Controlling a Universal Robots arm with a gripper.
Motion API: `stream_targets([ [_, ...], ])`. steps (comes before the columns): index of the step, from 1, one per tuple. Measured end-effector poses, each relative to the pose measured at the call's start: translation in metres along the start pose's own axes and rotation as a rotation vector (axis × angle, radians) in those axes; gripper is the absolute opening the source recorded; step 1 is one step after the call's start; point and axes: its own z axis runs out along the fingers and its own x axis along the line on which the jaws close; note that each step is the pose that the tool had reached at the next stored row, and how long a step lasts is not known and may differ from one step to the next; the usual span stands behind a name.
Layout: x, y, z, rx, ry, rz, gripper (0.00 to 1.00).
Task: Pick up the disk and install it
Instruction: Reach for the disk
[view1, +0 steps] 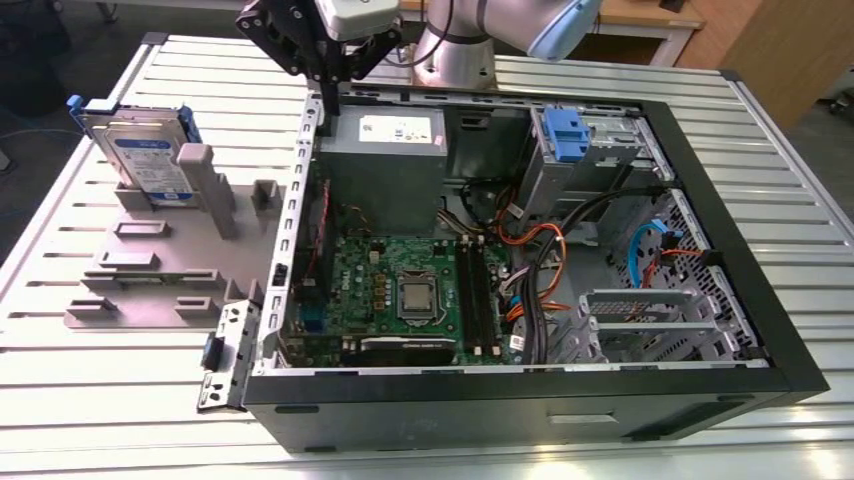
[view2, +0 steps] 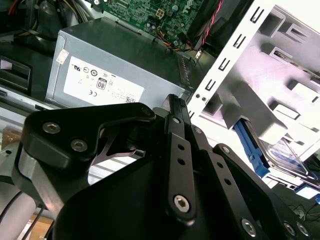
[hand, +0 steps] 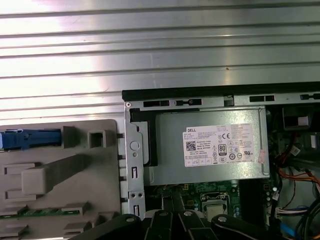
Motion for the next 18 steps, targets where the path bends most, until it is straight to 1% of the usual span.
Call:
stream_targets([
  [18,0.0053,-0.0004,0.0006,0.0,0.0,0.0,0.11],
])
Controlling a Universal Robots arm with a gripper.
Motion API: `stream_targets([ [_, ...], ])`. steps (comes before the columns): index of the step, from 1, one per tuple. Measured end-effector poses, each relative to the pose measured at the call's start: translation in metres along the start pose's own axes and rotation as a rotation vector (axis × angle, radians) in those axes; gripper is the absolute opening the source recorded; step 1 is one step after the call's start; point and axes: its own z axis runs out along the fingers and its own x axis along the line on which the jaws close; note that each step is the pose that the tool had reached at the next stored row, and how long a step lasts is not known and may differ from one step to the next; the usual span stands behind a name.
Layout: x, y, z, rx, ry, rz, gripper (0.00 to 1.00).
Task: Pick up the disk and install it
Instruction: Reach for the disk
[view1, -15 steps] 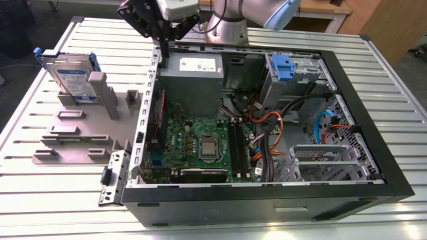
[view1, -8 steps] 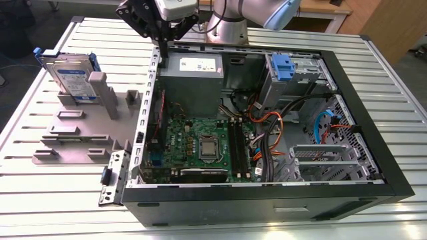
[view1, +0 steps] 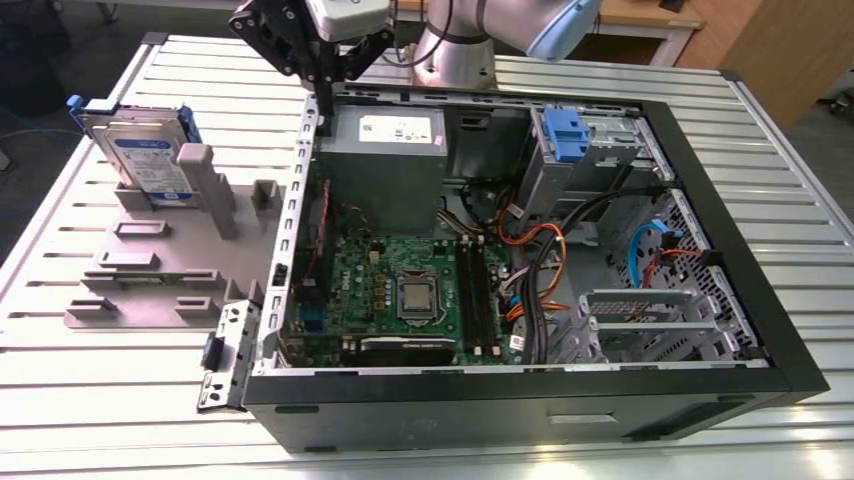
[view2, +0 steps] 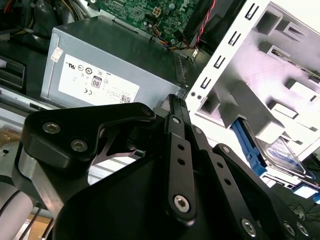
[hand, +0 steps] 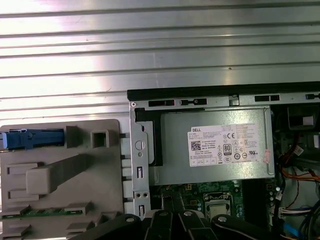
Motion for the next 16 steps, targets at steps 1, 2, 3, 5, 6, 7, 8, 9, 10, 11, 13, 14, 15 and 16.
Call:
stream_targets([
  [1,0.0003,0.0,0.0001,-0.0001,0.0,0.0,0.11],
  [2,0.0006,-0.0001,0.0001,-0.0001,0.0,0.0,0.11],
  [3,0.0009,-0.0001,0.0001,0.0,0.0,0.0,0.11],
  [5,0.0014,-0.0001,0.0001,0.0,0.0,0.0,0.11],
  [6,0.0017,-0.0001,0.0002,0.0,0.0,0.0,0.11],
  [7,0.002,-0.0002,0.0002,0.0,0.0,0.0,0.11],
  [8,0.0022,-0.0002,0.0002,0.0,0.0,0.0,0.11],
  [9,0.0025,-0.0002,0.0002,0.0,0.0,0.0,0.11],
  [10,0.0028,-0.0002,0.0003,0.0,0.0,0.0,0.11],
  [11,0.0031,-0.0003,0.0003,-0.0001,0.0,0.0,0.11],
  [13,0.0036,-0.0003,0.0004,0.0,0.0,0.0,0.11],
  [14,0.0038,-0.0003,0.0004,0.0,0.0,0.0,0.11],
  [15,0.0041,-0.0003,0.0004,0.0,0.0,0.0,0.11],
  [16,0.0044,-0.0004,0.0005,0.0,0.0,0.0,0.11],
])
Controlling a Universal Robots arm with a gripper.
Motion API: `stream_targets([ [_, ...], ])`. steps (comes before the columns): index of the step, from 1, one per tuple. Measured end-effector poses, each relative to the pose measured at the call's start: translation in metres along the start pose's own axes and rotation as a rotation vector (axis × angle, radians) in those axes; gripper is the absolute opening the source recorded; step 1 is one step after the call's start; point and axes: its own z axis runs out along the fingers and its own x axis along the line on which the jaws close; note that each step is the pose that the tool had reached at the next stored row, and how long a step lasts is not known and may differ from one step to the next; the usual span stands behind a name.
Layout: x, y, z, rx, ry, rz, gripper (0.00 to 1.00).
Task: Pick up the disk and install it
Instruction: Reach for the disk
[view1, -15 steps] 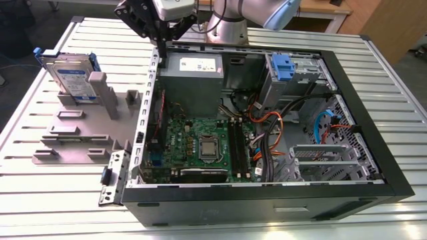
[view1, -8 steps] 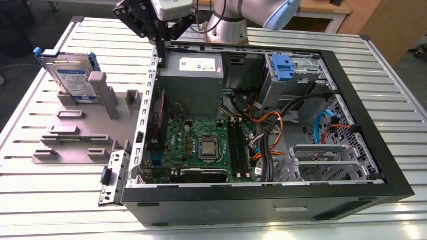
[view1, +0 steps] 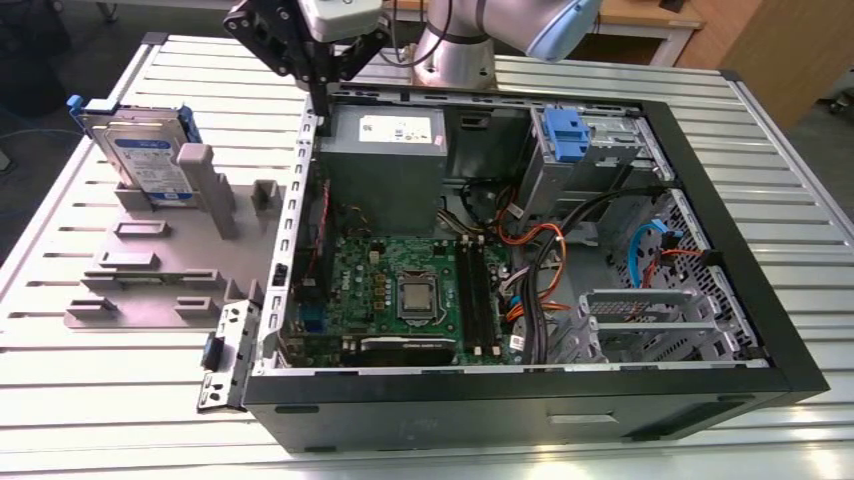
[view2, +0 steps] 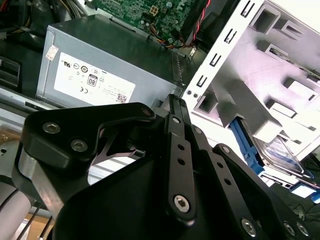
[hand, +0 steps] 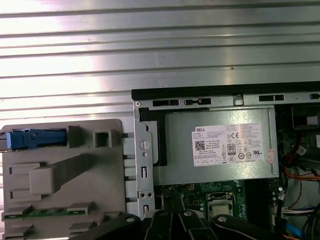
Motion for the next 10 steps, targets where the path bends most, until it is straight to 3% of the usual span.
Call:
stream_targets([
  [10,0.0025,-0.0002,0.0003,0.0,0.0,0.0,0.11],
])
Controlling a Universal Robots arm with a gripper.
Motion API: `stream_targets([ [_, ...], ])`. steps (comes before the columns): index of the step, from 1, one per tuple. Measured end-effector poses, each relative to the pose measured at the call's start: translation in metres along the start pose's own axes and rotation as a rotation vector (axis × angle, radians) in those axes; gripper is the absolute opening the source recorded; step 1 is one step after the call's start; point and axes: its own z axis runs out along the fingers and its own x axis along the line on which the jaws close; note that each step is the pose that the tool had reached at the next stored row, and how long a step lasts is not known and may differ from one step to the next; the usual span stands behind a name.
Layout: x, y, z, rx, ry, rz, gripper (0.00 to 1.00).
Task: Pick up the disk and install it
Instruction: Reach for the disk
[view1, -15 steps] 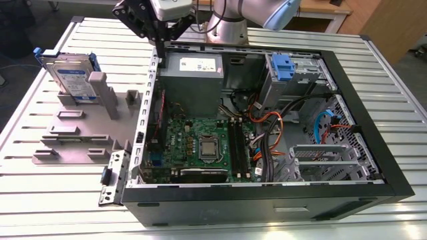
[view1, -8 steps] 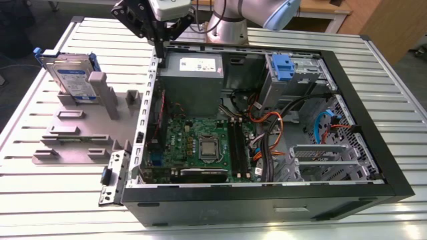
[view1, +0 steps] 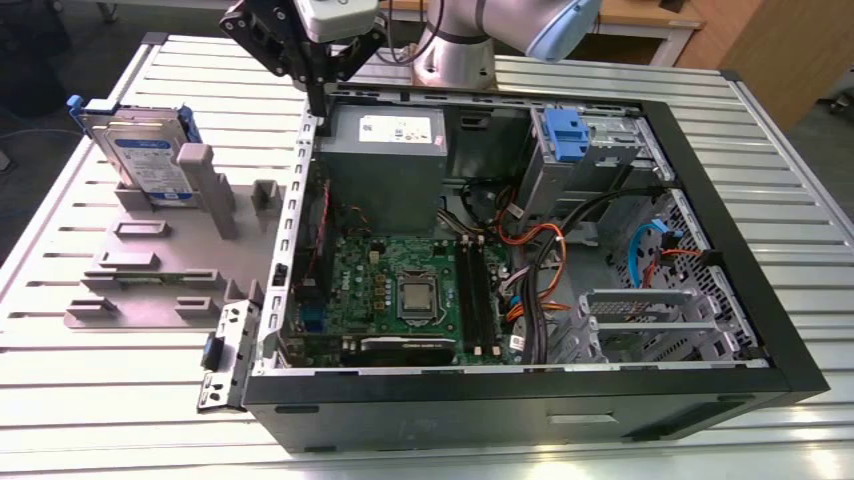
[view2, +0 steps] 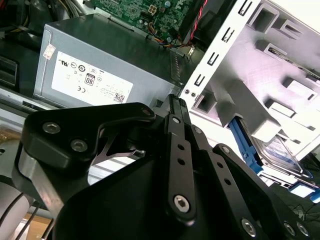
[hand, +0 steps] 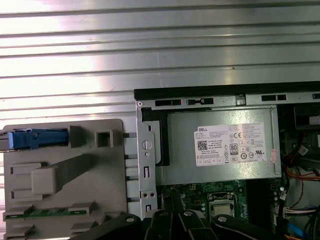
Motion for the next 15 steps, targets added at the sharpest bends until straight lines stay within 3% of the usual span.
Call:
stream_targets([
  [15,0.0035,-0.0003,0.0005,0.0,0.0,0.0,0.11],
])
